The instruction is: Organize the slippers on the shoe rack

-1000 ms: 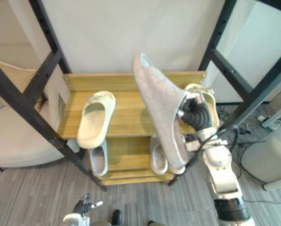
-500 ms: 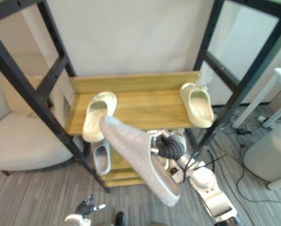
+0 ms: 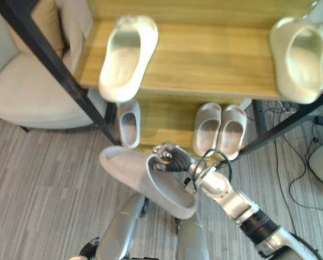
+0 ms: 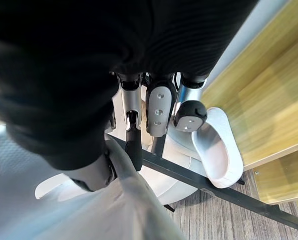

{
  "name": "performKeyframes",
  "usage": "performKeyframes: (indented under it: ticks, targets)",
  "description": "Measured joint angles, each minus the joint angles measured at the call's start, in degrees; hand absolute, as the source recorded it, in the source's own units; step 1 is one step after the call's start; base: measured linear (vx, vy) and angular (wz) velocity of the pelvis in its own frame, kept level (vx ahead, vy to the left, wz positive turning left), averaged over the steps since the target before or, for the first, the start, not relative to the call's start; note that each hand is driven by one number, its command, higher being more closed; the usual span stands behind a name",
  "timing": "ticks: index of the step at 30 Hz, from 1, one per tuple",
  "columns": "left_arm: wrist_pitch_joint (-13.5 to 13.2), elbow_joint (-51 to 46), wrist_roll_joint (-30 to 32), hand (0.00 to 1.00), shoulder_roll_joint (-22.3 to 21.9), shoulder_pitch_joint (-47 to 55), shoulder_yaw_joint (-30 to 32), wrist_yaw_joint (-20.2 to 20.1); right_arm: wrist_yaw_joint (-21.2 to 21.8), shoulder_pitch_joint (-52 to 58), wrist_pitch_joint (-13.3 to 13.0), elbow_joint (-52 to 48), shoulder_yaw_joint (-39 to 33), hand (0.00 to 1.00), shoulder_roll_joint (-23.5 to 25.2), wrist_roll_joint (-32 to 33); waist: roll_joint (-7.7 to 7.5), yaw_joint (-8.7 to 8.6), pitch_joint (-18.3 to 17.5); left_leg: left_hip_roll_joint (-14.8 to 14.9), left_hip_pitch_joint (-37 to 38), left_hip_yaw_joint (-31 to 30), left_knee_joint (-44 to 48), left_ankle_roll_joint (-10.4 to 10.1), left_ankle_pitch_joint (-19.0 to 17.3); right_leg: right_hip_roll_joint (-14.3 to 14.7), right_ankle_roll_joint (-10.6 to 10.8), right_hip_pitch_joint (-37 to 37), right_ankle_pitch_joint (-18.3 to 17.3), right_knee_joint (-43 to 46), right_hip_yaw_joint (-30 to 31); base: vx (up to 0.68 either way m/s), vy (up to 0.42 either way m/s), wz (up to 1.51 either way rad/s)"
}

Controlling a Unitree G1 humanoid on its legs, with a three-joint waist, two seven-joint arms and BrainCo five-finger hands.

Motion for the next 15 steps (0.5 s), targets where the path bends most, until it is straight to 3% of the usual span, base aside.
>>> performKeyframes:
  ticks: [6,7,8,10,15]
  targets:
    - [0.20,-2.57,-1.28,0.00,-0.05,-2.86,1.49,2.12,-6.50,-3.12,0.95,3.62,-7.76,1.00,4.73,-2.80,-1.02,1.61,3.55,-0.39,-11.21,0.99,9.41,-0.18,-0.78,-2.26,0.53,-10.61,-1.73,8.64,-1.27,-0.16,0.044,0.14]
    - [0.47,-3.83,-1.69,0.00,-0.80,-2.27,2.32,2.40,-8.19,-3.55,1.33,3.40,-9.47,1.00,5.93,-3.36,-0.38,2.50,3.44,0.61,-11.74,-0.02,17.01,1.12,-6.88,-2.29,0.92,-12.33,-2.55,12.08,-2.51,-0.10,0.102,-0.05]
    - [0.51,-4.02,-1.74,0.00,-0.72,-2.53,2.66,2.48,-8.64,-3.66,1.32,3.38,-10.17,1.00,6.46,-3.67,-0.58,2.55,3.64,0.48,-12.40,0.01,18.00,0.72,-8.41,-2.56,1.01,-12.73,-2.83,12.93,-2.74,-0.11,0.073,-0.04]
    - [0.88,-6.60,-2.81,0.00,-0.94,-3.44,3.34,3.65,-12.50,-4.05,2.97,3.49,-14.08,1.00,8.89,-5.14,-1.45,3.47,4.15,0.72,-16.25,1.61,21.43,0.64,-8.61,-3.67,0.95,-16.56,-4.50,19.10,-2.46,-0.10,-0.008,0.15]
    - [1.19,-8.22,-3.76,0.00,-2.57,-5.30,5.01,4.78,-19.54,-8.92,6.31,6.46,-19.49,1.00,14.24,-7.19,-1.35,4.19,4.41,1.61,-21.04,0.92,22.23,-0.57,-8.50,-4.23,1.10,-21.57,-4.99,19.68,-4.13,-0.14,-0.020,-0.02]
